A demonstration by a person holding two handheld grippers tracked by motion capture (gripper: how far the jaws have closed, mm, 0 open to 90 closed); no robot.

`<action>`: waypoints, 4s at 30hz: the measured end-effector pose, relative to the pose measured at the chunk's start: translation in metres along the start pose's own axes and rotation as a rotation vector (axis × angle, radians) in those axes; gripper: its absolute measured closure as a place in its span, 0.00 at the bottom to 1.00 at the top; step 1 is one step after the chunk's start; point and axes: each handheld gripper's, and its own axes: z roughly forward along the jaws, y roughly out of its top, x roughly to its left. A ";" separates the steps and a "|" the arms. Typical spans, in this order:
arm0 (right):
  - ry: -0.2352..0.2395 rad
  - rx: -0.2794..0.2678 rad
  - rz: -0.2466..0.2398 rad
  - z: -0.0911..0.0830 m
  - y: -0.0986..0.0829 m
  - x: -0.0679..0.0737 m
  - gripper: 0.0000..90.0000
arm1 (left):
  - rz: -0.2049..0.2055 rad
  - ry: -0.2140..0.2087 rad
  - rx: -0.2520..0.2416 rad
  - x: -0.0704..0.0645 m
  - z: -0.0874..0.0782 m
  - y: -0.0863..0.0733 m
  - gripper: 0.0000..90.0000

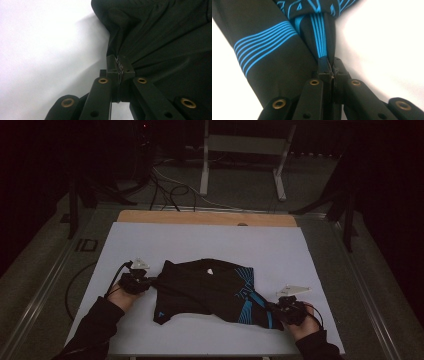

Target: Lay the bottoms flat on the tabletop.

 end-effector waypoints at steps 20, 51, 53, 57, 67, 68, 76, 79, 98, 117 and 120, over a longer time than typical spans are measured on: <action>0.003 -0.126 0.069 -0.008 0.003 -0.012 0.58 | -0.027 -0.153 -0.064 0.000 0.004 0.007 0.64; 0.016 -0.219 0.089 0.035 0.077 -0.043 0.14 | -0.048 -0.131 -0.109 0.012 0.010 0.045 0.21; 0.027 -0.218 0.107 0.042 0.079 -0.045 0.13 | -0.063 -0.134 -0.114 0.015 0.014 0.046 0.23; 0.005 -0.197 0.117 0.058 0.082 -0.047 0.12 | -0.076 -0.128 -0.104 0.020 0.022 0.050 0.28; -0.015 -0.133 0.125 0.081 0.085 -0.045 0.30 | -0.105 -0.149 -0.080 0.024 0.038 0.050 0.52; -0.030 -0.119 0.121 0.083 0.084 -0.045 0.34 | -0.111 -0.152 -0.079 0.025 0.040 0.049 0.57; -0.079 -0.083 0.091 0.087 0.081 -0.039 0.63 | -0.108 -0.181 -0.082 0.022 0.044 0.052 0.80; -0.094 -0.080 0.090 0.086 0.080 -0.040 0.79 | -0.108 -0.193 -0.090 0.022 0.044 0.052 0.88; -0.149 -0.263 0.110 0.048 0.117 -0.058 0.93 | -0.076 -0.140 -0.324 0.022 0.020 0.089 0.91; -0.228 -0.288 0.200 0.073 0.156 -0.090 0.93 | -0.096 -0.042 -0.348 0.038 0.055 0.120 0.91; -0.234 -0.284 0.219 0.078 0.158 -0.094 0.93 | -0.095 -0.032 -0.346 0.038 0.059 0.122 0.91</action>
